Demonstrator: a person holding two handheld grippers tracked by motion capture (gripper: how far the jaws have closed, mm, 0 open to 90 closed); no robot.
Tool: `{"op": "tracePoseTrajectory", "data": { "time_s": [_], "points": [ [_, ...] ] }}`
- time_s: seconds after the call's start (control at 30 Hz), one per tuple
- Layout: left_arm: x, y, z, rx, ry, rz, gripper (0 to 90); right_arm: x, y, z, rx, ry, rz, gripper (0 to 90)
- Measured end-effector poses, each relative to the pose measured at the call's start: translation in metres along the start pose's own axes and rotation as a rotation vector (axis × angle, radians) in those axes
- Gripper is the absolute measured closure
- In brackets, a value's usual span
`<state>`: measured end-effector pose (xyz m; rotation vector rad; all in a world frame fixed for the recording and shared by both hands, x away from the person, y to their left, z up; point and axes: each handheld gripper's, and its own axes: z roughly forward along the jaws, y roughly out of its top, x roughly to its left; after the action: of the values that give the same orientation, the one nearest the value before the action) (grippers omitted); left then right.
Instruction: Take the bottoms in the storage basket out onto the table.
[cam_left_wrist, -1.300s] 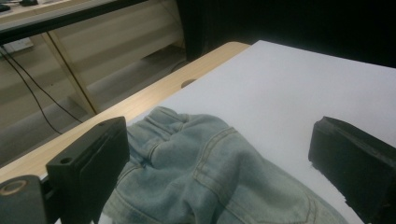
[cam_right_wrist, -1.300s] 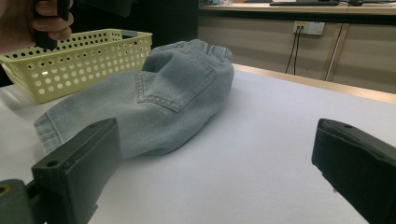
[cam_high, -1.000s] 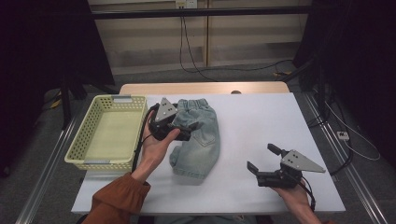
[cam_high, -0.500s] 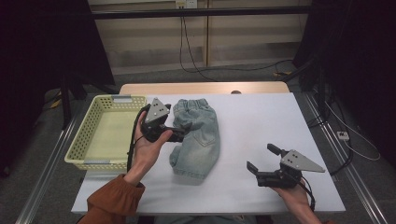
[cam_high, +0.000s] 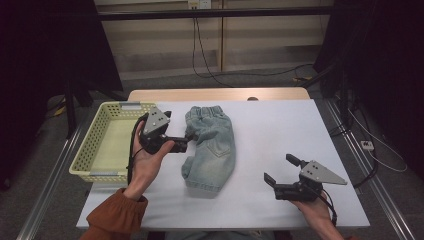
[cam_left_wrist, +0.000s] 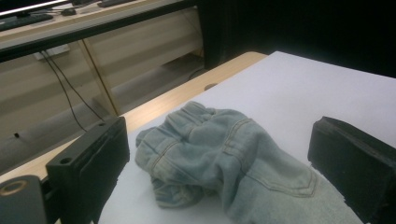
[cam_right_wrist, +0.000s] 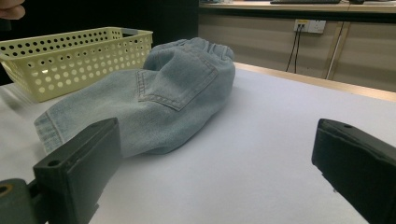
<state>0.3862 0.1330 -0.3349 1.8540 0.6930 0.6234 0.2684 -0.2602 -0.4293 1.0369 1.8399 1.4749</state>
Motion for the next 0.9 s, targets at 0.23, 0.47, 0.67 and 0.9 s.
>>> {"op": "tracePoseTrajectory", "data": {
  "time_s": [0.23, 0.47, 0.67, 0.9],
  "points": [
    [0.009, -0.003, -0.010, 0.006, 0.034, -0.014, 5.5, 0.001, 0.000, 0.000, 0.002, 0.001, 0.000, 1.7],
    [0.017, -0.007, -0.023, 0.010, 0.062, -0.019, 5.5, 0.001, 0.000, 0.000, 0.002, 0.003, 0.001, 1.7],
    [0.021, -0.012, -0.032, 0.012, 0.075, -0.023, 5.7, 0.001, 0.000, 0.000, 0.004, 0.001, 0.001, 1.7],
    [0.024, -0.019, -0.041, 0.018, 0.091, -0.047, 5.7, 0.001, 0.000, 0.000, 0.003, 0.003, 0.003, 1.7]
  ]
}}
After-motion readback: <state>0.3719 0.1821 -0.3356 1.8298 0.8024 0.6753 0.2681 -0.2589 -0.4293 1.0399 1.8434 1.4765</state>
